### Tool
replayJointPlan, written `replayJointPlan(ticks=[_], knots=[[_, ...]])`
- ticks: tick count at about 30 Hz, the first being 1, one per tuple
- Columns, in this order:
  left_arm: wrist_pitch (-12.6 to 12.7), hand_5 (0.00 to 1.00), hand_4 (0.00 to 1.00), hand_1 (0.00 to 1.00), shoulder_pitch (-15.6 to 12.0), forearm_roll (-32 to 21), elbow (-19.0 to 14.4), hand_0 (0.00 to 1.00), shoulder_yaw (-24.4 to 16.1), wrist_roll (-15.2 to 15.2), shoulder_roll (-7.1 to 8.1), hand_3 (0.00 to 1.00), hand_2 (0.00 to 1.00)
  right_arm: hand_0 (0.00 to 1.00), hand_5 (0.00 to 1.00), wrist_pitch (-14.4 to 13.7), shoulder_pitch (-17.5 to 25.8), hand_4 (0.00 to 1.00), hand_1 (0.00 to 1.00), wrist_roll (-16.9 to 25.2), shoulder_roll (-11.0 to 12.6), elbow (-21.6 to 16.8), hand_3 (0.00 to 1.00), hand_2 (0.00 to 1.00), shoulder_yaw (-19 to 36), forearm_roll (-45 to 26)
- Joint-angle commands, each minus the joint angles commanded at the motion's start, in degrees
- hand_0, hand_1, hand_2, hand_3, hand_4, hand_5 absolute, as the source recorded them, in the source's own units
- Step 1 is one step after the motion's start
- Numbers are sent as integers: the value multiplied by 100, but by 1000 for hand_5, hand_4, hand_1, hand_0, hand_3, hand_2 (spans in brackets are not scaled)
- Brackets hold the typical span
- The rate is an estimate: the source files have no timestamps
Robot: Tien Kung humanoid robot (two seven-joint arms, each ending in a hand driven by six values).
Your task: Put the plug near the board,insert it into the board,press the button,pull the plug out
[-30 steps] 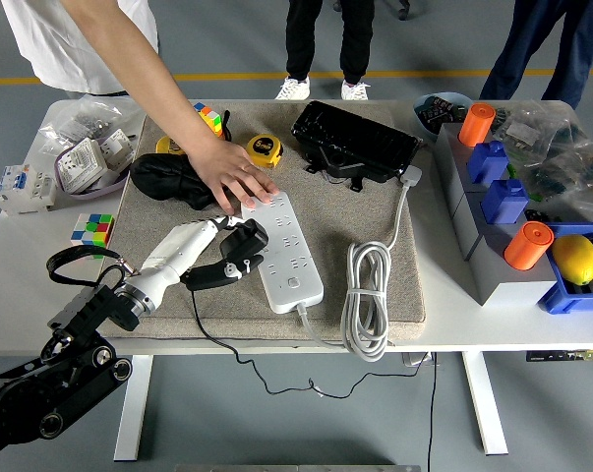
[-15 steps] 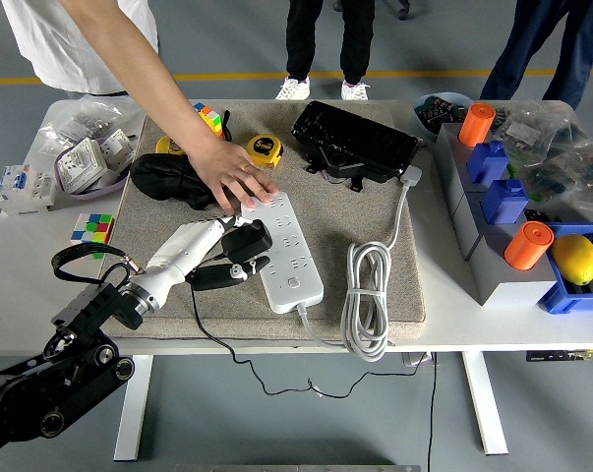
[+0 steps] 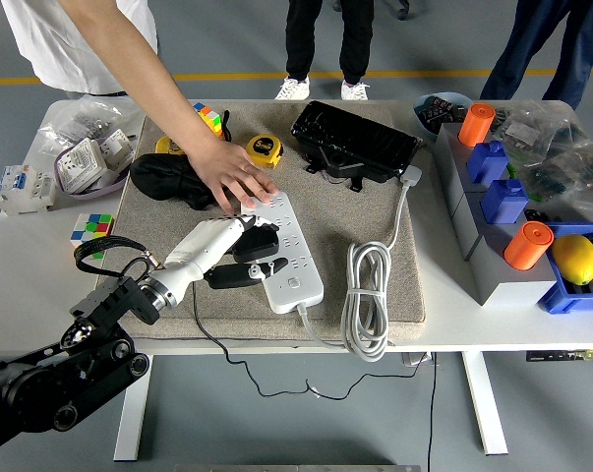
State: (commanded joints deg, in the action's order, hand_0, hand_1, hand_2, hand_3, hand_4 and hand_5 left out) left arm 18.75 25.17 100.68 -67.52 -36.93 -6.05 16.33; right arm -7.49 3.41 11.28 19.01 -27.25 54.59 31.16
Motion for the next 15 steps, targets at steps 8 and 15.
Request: replayJointPlan(ticks=[8,15], knots=[[-27,803,817,776,59,-19,95,734,42,58,-39,739,765,614,188,-1,4,667,610,-2,-9,3,536,570,9,1],[-51,800,814,773,96,-54,204,731,45,96,-84,738,765,613,189,2,3,665,609,2,-17,0,535,569,7,-4]])
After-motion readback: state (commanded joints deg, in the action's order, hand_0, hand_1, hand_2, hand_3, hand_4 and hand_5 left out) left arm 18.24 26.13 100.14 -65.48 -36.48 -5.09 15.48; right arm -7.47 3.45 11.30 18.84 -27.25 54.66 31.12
